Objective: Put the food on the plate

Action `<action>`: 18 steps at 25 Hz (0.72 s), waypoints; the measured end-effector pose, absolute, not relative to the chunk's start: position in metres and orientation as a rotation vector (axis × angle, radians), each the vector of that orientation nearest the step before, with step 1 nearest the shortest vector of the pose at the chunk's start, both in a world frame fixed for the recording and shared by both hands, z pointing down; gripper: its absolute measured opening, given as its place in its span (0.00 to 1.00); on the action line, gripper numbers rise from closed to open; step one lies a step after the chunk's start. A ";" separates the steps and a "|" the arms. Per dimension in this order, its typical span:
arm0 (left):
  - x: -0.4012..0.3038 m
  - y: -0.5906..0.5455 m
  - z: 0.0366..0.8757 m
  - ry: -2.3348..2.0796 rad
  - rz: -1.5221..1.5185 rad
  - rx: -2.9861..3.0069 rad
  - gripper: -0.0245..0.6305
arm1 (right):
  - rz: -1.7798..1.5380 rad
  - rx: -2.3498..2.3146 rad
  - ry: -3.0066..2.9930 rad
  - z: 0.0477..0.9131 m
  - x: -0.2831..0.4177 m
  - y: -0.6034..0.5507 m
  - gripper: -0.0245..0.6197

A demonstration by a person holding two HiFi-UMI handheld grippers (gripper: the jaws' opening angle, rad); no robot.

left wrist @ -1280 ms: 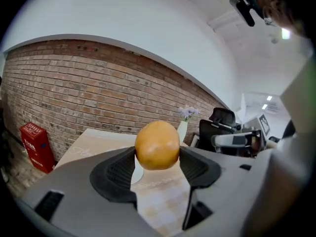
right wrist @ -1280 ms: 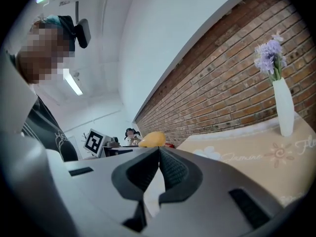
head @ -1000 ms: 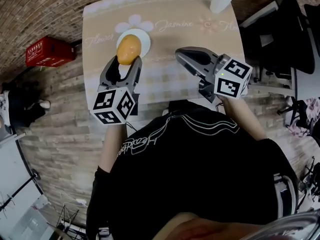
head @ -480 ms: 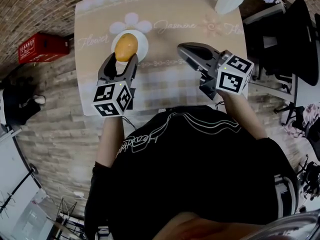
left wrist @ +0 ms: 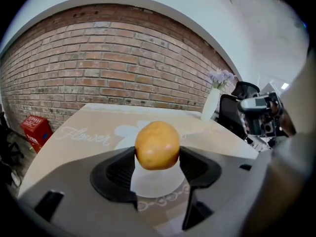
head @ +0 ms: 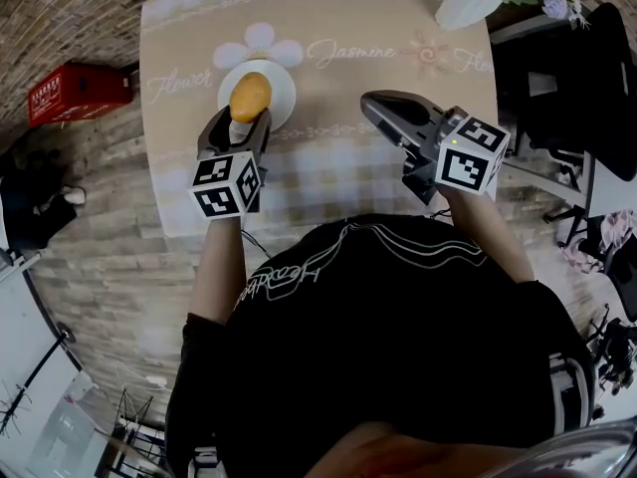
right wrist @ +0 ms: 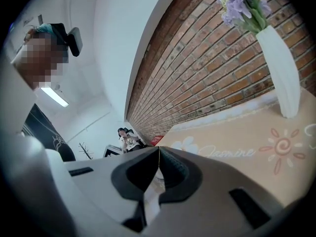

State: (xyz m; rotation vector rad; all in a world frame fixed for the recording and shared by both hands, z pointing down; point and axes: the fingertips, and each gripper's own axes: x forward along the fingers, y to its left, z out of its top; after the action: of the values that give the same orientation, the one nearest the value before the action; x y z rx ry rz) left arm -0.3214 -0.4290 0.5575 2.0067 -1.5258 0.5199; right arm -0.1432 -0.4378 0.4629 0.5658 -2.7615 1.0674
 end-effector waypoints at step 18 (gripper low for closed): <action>-0.320 -0.430 0.587 -1.517 0.634 2.035 0.46 | 1.119 0.597 -2.733 0.472 -0.140 -0.433 0.03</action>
State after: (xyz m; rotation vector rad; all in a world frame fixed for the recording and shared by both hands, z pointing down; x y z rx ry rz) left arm -0.3203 -0.4299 0.5868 2.0345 -1.5168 0.6343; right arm -0.1399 -0.4332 0.4722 0.5974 -2.7335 1.1193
